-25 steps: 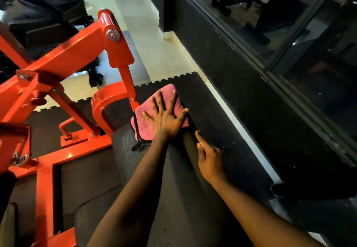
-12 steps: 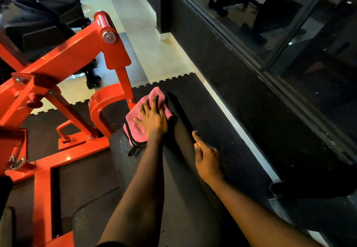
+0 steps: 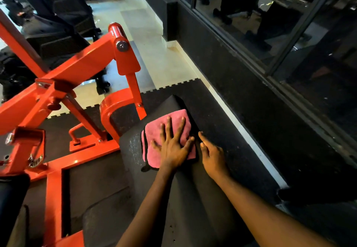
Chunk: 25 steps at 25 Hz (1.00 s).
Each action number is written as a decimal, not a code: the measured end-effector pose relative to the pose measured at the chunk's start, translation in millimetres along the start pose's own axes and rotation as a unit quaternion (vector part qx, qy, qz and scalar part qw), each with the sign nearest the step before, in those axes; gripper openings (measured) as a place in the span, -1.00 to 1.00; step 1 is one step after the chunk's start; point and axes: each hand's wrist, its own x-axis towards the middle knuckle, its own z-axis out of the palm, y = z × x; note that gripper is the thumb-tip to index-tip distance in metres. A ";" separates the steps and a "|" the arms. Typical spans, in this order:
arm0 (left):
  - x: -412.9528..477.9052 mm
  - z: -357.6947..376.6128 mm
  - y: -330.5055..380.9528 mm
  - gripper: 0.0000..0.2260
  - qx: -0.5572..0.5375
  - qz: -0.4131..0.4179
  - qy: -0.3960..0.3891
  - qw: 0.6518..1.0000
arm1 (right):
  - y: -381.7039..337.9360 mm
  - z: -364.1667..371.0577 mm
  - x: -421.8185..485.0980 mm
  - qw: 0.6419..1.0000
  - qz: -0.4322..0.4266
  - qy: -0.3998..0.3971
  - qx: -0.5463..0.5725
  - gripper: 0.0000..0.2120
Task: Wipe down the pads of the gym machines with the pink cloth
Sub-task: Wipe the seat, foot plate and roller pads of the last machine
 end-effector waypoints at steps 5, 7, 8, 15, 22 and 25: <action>63.5 7.6 3.4 -0.46 -0.001 -0.025 0.012 1.000 | -1.3 9.4 15.1 0.998 0.023 -0.046 -0.037 -0.59; 83.5 16.6 -12.0 -0.47 0.053 -0.010 0.017 0.998 | -3.1 21.9 34.6 0.997 0.012 -0.067 -0.045 -0.55; 89.2 20.8 -19.8 -0.42 0.083 -0.007 0.016 0.996 | -4.7 27.9 41.6 0.996 0.013 -0.073 -0.050 -0.53; 122.1 -1.7 -30.3 -0.51 -0.003 -0.113 0.072 0.991 | -0.7 35.9 42.0 0.996 0.002 -0.049 -0.078 -0.50; 126.5 -11.1 -97.6 -0.50 -0.001 -0.162 0.053 0.985 | -4.0 36.1 41.2 0.995 0.009 -0.041 -0.086 -0.51; 98.0 2.6 -105.3 -0.52 -0.008 -0.179 0.060 0.982 | -5.8 36.5 41.4 0.996 0.008 -0.032 -0.085 -0.50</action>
